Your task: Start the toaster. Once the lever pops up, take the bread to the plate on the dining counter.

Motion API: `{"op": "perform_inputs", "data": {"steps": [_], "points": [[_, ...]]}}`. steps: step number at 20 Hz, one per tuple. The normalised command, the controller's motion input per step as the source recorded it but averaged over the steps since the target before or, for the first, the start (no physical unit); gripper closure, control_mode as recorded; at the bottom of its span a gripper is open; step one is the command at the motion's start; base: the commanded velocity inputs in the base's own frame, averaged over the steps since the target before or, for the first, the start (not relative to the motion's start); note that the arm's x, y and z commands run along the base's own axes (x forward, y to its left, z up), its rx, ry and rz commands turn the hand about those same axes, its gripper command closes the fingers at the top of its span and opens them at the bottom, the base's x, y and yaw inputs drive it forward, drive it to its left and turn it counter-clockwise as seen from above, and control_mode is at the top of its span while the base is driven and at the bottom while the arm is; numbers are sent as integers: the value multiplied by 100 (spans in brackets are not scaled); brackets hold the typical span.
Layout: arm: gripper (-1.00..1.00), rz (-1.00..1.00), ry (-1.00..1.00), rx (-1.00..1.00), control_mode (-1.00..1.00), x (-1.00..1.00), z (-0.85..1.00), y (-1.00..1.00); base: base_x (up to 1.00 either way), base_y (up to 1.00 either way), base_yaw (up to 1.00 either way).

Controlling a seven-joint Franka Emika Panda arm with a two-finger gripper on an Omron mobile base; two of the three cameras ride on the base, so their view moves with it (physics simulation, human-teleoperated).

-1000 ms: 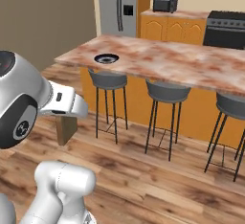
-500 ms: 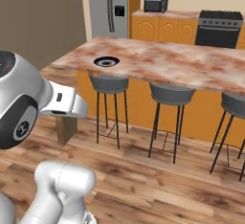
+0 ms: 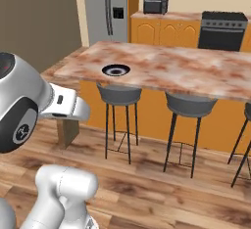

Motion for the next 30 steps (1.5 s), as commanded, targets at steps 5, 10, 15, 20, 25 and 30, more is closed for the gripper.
{"op": "perform_inputs", "data": {"steps": [5, 10, 15, 20, 25, 30], "points": [[100, 0, 0, 0, 100, 0, 0, 0, 73, 50, -17], [100, 0, 0, 0, 100, 0, 0, 0, 75, 38, -17], [100, 0, 0, 0, 100, 0, 0, 0, 69, 28, -15], [100, 0, 0, 0, 100, 0, 0, 0, 60, 25, -9], [100, 0, 0, 0, 100, 0, 0, 0, 44, 38, -4], [100, 0, 0, 0, 100, 0, 0, 0, 47, 57, 0]]}}
